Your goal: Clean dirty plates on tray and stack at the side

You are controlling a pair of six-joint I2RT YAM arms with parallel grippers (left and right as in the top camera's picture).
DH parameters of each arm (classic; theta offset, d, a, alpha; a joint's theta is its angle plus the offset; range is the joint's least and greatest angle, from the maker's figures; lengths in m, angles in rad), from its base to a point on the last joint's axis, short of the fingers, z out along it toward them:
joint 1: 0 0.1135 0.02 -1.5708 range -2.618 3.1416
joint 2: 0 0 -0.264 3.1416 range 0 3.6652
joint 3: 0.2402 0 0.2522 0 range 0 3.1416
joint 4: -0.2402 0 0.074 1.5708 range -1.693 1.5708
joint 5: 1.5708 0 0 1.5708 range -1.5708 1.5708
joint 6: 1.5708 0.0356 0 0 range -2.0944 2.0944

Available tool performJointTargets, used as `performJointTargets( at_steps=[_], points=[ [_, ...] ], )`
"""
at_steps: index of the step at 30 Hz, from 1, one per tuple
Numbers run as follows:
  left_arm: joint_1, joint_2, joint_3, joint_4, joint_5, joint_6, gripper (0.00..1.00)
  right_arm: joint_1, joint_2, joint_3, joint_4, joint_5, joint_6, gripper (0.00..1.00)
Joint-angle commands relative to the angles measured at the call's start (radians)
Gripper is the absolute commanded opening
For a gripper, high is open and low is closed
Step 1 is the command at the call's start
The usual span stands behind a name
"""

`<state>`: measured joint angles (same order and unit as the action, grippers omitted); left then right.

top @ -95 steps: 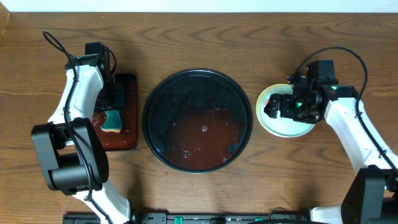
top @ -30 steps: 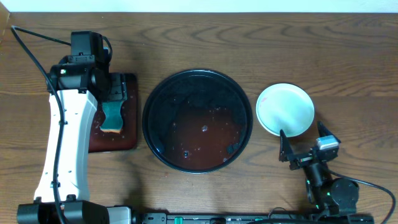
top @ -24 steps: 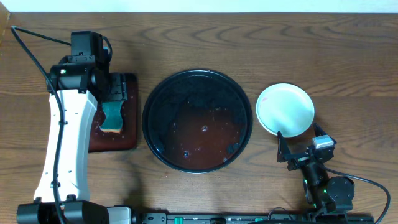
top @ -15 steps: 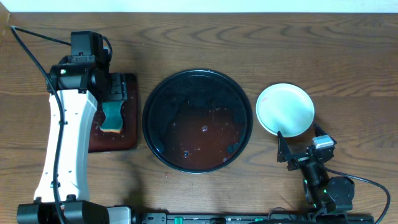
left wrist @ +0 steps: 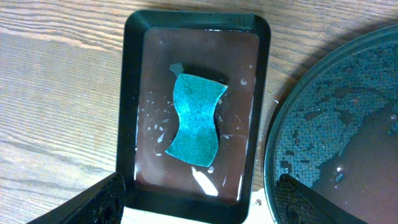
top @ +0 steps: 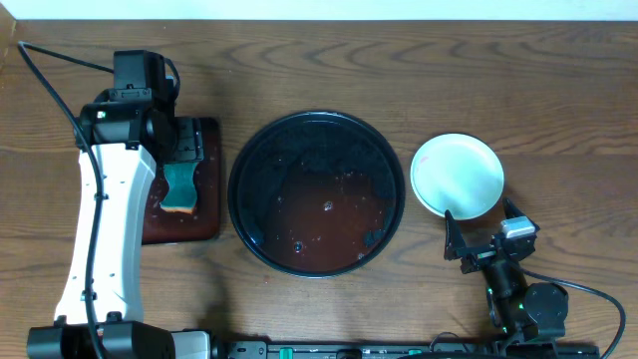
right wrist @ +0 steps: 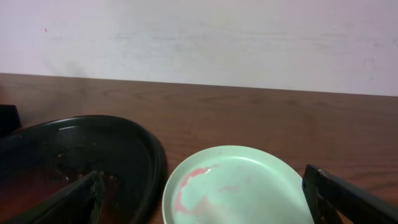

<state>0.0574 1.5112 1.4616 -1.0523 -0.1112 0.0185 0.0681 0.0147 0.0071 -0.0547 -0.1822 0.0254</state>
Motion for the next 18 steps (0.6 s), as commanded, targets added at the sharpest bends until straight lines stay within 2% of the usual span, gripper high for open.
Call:
performJointTargets(
  at_steps=[1,5,9,13,18],
  points=[
    [0.005,-0.005,0.006,-0.005,-0.005,-0.016,0.77,0.012,-0.008,-0.002,-0.005,0.009,0.003,0.99],
    [0.005,-0.075,-0.005,-0.005,-0.005,-0.016,0.77,0.012,-0.008,-0.002,-0.005,0.009,0.003,0.99],
    [0.004,-0.225,-0.024,-0.009,-0.004,-0.016,0.77,0.012,-0.008,-0.002,-0.005,0.009,0.003,0.99],
    [0.004,-0.459,-0.092,0.028,0.008,-0.100,0.77,0.012,-0.008,-0.002,-0.005,0.009,0.003,0.99],
    [0.003,-0.792,-0.306,0.215,0.011,-0.136,0.77,0.012,-0.008,-0.002,-0.005,0.009,0.003,0.99]
  ],
)
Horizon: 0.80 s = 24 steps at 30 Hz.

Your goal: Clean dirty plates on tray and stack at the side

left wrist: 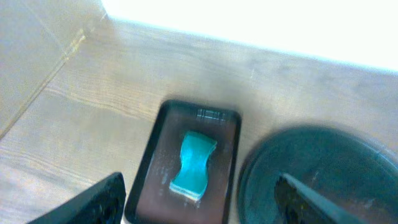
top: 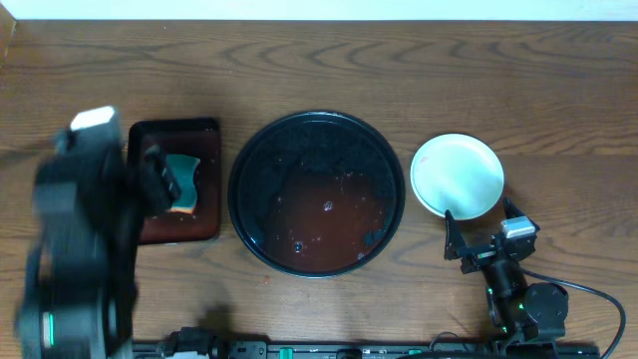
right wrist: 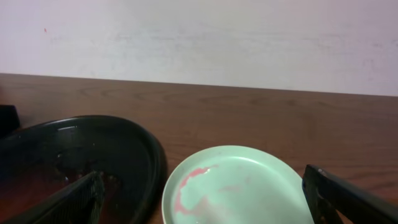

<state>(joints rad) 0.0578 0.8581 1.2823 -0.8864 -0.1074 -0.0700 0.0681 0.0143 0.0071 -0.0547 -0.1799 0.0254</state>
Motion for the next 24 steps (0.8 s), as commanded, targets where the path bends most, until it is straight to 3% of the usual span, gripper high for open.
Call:
performJointTargets(
  at_steps=[1,10,16,24],
  points=[
    [0.003,-0.199,-0.177,0.089,0.006,-0.047,0.77,0.012,-0.008,-0.002,-0.005,0.007,0.003,0.99],
    [-0.038,-0.631,-0.691,0.448,0.018,-0.047,0.77,0.012,-0.008,-0.002,-0.005,0.007,0.003,0.99],
    [-0.071,-0.748,-0.988,0.727,0.019,-0.048,0.77,0.012,-0.008,-0.002,-0.005,0.007,0.003,0.99],
    [-0.065,-0.824,-1.196,0.859,0.018,-0.047,0.77,0.012,-0.008,-0.002,-0.005,0.007,0.003,0.99]
  ],
)
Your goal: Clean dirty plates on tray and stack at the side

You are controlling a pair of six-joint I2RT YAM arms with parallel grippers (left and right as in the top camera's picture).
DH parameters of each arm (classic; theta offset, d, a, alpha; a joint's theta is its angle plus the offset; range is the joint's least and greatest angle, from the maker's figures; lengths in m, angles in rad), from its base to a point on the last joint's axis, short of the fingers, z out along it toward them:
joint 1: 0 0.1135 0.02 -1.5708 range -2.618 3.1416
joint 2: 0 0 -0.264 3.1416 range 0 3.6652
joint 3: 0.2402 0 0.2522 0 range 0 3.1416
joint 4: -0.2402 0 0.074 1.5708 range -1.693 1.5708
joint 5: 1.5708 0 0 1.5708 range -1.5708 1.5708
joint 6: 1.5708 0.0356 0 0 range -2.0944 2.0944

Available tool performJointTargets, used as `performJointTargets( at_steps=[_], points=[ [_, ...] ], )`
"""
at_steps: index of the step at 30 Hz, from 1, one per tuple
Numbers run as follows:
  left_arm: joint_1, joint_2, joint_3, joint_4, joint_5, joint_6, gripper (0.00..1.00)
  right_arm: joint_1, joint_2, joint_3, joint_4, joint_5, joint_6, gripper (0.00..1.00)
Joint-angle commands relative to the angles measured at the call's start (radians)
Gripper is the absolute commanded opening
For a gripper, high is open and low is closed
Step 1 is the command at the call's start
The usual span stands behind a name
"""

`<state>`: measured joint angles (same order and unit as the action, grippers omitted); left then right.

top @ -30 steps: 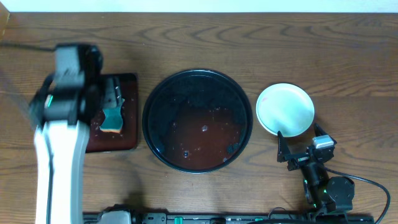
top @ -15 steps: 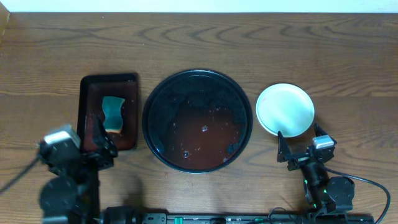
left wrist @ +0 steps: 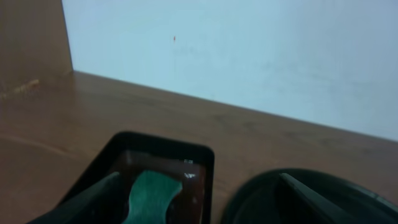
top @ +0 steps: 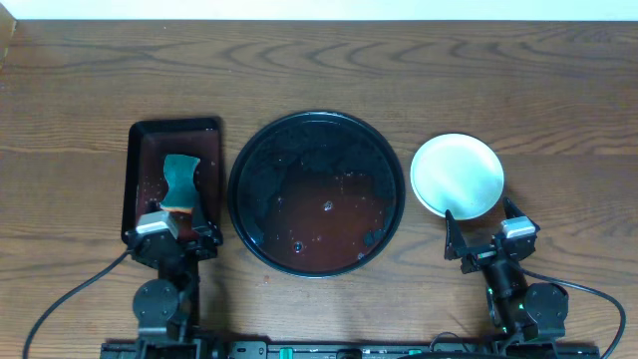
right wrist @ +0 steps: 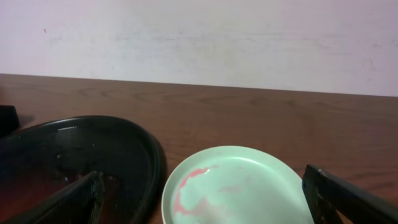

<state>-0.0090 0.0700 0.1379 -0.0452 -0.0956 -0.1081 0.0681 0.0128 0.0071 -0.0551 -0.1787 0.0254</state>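
A pale green plate (top: 458, 176) lies on the table right of the round black tray (top: 317, 192); red smears show on the plate (right wrist: 236, 186) in the right wrist view. The round tray holds brownish water. A teal sponge (top: 180, 178) lies in the small rectangular black tray (top: 171, 182) at the left. My left gripper (top: 177, 235) sits low at the table's front, just before that small tray, open and empty. My right gripper (top: 490, 237) rests at the front right, open, just short of the plate.
A wooden table (top: 319, 70) carries everything. A pale wall rises behind it in both wrist views. A brown board or box side (left wrist: 31, 37) stands at the far left.
My left arm has dropped from above the small tray to the table's front edge, gripper still open. The sponge, plate and right gripper lie as before.
First my left arm reached over the small tray, open above the sponge lying in it. Then it was pulled back and blurred at the left. Now it is folded low at the front. The plate and right gripper stayed put throughout.
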Motion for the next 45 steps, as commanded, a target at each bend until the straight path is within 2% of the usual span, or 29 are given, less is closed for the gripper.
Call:
performJointTargets(
  at_steps=[1,7,9,45],
  points=[
    [0.004,-0.044,-0.064,0.017,0.006,-0.009,0.77,0.012,-0.006,-0.002,-0.005,0.006,0.003,0.99],
    [0.029,-0.069,-0.135,0.014,0.007,-0.009,0.77,0.012,-0.006,-0.002,-0.005,0.006,0.003,0.99],
    [0.030,-0.069,-0.134,-0.021,0.007,0.002,0.77,0.012,-0.006,-0.002,-0.005,0.006,0.003,0.99],
    [0.030,-0.064,-0.134,-0.020,0.006,0.002,0.77,0.012,-0.006,-0.002,-0.005,0.006,0.003,0.99]
  ],
)
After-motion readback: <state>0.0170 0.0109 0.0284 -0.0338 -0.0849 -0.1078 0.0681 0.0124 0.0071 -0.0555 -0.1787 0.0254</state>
